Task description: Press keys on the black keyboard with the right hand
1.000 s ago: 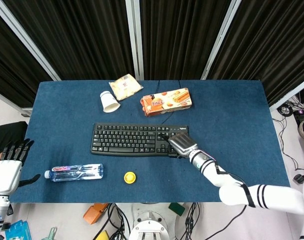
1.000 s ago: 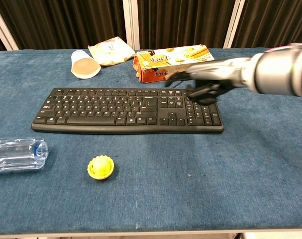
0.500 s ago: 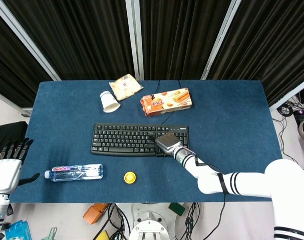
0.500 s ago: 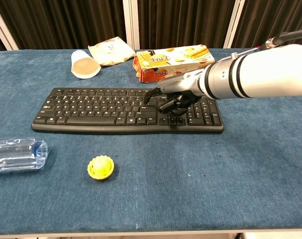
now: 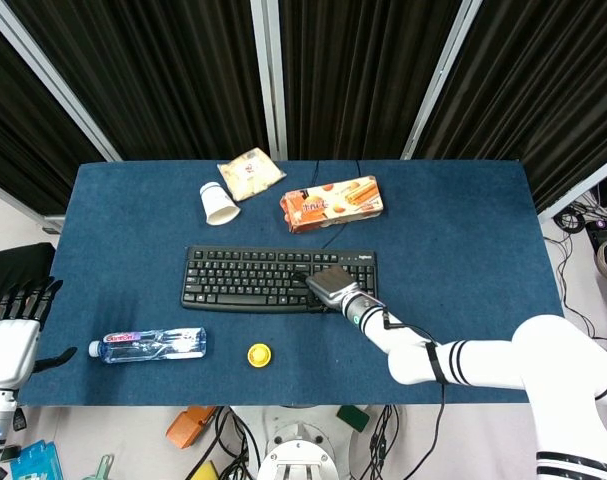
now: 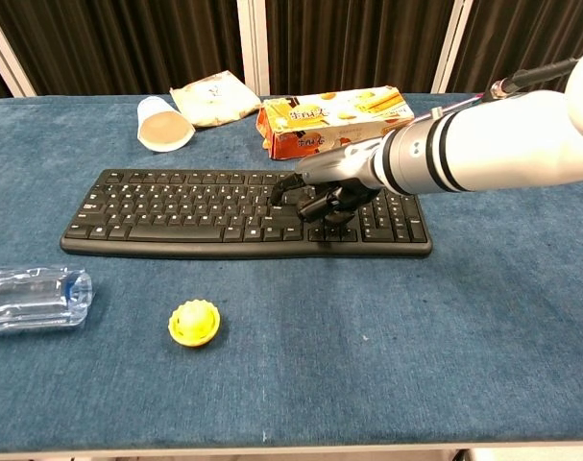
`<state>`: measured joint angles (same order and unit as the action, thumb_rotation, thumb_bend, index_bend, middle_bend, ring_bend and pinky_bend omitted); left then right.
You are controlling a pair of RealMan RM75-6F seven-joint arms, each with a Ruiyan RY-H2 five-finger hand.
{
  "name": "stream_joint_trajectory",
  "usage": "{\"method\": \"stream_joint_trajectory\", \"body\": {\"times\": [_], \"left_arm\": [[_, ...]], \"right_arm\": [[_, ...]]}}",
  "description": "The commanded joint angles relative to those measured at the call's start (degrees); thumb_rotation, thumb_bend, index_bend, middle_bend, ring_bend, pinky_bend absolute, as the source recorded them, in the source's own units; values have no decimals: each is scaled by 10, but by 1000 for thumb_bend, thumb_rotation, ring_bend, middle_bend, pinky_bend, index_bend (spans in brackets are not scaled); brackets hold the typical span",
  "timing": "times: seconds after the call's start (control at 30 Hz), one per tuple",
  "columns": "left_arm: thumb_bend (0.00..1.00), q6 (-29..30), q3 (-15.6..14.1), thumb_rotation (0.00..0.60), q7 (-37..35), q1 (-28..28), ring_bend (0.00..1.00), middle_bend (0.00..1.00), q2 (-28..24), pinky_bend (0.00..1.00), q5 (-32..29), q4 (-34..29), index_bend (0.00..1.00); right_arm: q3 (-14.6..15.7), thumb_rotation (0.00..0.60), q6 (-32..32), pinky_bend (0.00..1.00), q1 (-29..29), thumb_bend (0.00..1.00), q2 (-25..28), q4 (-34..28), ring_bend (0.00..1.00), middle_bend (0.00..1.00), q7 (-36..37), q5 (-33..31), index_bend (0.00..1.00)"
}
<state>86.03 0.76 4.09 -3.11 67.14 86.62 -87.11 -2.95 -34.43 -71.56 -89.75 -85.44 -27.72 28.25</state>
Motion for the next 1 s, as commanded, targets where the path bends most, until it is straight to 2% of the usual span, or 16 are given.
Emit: {"method": "stream_joint_trajectory", "body": {"times": [0.03, 0.17, 0.4, 0.43, 0.47, 0.5, 0.53, 0.6, 0.7, 0.77, 0.83, 0.87, 0.93, 1.0], "left_arm": [[44, 2, 1, 600, 0, 1, 23, 63, 0, 0, 0, 0, 80], [44, 3, 1, 600, -1, 0, 23, 63, 0, 0, 2, 0, 80], [44, 6, 3, 600, -5, 0, 23, 63, -2, 0, 4, 0, 80], [44, 6, 3, 600, -6, 0, 23, 63, -2, 0, 4, 1, 80], [44, 7, 3, 600, -7, 0, 23, 63, -1, 0, 4, 2, 80], [44, 6, 3, 600, -9, -1, 23, 63, -1, 0, 5, 3, 80], [44, 6, 3, 600, -9, -1, 23, 63, 0, 0, 5, 4, 80], [44, 6, 4, 600, -11, -1, 23, 63, 2, 0, 5, 6, 80], [44, 7, 4, 600, -14, -3, 23, 63, 5, 0, 7, 8, 80], [44, 7, 5, 600, -15, -3, 23, 63, 6, 0, 9, 8, 80], [45, 9, 5, 600, -15, -4, 23, 64, 7, 0, 11, 9, 80], [44, 10, 5, 600, -15, -4, 23, 63, 8, 0, 12, 9, 80], [44, 11, 5, 600, -15, -4, 23, 63, 9, 0, 13, 9, 80], [45, 12, 5, 600, -15, -4, 23, 63, 9, 0, 14, 8, 80]], "right_arm": [[-4, 203, -13, 1000, 7, 1000, 11, -15, 1000, 964, 15, 18, 163], [-6, 204, -43, 1000, 20, 1000, 44, -53, 1000, 964, 25, 48, 163], [15, 203, -175, 1000, 86, 986, 156, -183, 1000, 964, 20, 130, 116], [25, 202, -211, 1000, 107, 961, 175, -204, 1000, 964, 15, 152, 105], [34, 202, -241, 999, 123, 890, 189, -218, 1000, 964, 11, 168, 81], [46, 200, -279, 982, 147, 774, 207, -236, 991, 957, 6, 189, 52], [55, 197, -308, 960, 166, 704, 219, -247, 971, 940, 3, 206, 37], [78, 191, -368, 851, 213, 508, 241, -264, 846, 813, 6, 245, 8], [107, 190, -434, 569, 278, 291, 264, -269, 451, 436, 29, 300, 0], [122, 189, -468, 392, 318, 225, 273, -264, 233, 235, 56, 334, 0], [137, 187, -504, 220, 364, 206, 279, -250, 68, 65, 94, 370, 0], [142, 185, -521, 143, 384, 205, 280, -242, 20, 14, 108, 383, 0], [151, 184, -556, 43, 427, 204, 281, -225, 0, 0, 142, 409, 0], [157, 184, -578, 0, 460, 203, 281, -212, 0, 0, 166, 427, 0]]}}
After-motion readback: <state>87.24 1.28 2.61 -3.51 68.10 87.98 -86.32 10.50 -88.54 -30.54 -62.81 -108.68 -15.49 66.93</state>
